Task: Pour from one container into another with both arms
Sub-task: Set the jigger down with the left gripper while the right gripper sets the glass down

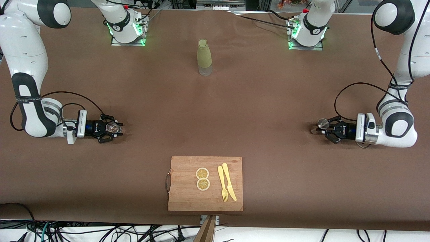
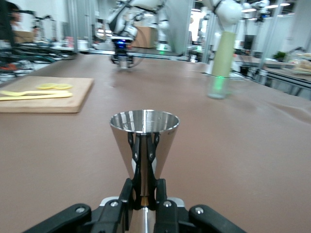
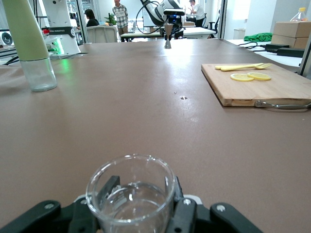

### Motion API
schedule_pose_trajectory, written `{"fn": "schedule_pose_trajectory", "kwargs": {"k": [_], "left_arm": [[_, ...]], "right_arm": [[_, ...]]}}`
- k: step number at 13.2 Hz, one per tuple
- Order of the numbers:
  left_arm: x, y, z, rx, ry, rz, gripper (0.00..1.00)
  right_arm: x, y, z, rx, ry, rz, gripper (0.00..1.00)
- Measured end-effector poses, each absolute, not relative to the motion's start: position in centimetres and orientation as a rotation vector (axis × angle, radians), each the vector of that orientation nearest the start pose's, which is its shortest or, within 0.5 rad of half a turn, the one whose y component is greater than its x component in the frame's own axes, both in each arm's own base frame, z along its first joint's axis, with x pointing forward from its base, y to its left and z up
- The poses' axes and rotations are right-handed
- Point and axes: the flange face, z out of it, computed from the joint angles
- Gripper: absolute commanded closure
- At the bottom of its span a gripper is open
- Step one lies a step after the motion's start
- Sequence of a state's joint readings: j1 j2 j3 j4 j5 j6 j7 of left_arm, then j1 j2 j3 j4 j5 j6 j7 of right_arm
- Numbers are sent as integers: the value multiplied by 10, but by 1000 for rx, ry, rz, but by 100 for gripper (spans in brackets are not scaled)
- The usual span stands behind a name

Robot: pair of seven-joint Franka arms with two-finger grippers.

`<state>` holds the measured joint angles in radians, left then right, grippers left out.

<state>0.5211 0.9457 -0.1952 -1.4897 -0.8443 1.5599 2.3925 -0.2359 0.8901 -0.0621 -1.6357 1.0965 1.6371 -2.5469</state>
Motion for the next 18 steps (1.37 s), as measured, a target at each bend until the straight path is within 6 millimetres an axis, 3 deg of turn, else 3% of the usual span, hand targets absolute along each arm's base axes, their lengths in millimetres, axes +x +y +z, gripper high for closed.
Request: {"fn": "schedule_pose_trajectory", "kwargs": {"k": [5, 6, 8, 9, 10, 11, 15, 18], "left_arm": [[617, 143, 102, 1407, -1412, 915, 100], [616, 143, 100, 1409, -1410, 914, 100], [616, 145, 98, 1417, -1409, 912, 100], [615, 148, 97, 1423, -1407, 910, 84], [614, 151, 97, 1427, -1404, 912, 56], [614, 153, 97, 1429, -1404, 913, 1], [611, 169, 97, 1457, -1412, 915, 0], [618, 177, 109, 1477, -1436, 926, 0]], "right_arm": [[593, -97, 82, -1426, -1509, -889, 49], [592, -97, 79, -1426, -1506, -883, 45], [590, -97, 74, -1424, -1502, -876, 24], [589, -97, 73, -1424, -1501, -875, 0], [589, -97, 73, -1424, -1501, -875, 0], [589, -97, 73, -1424, -1502, -875, 0], [595, -120, 83, -1457, -1515, -876, 0], [598, -146, 93, -1491, -1518, -870, 0]]}}
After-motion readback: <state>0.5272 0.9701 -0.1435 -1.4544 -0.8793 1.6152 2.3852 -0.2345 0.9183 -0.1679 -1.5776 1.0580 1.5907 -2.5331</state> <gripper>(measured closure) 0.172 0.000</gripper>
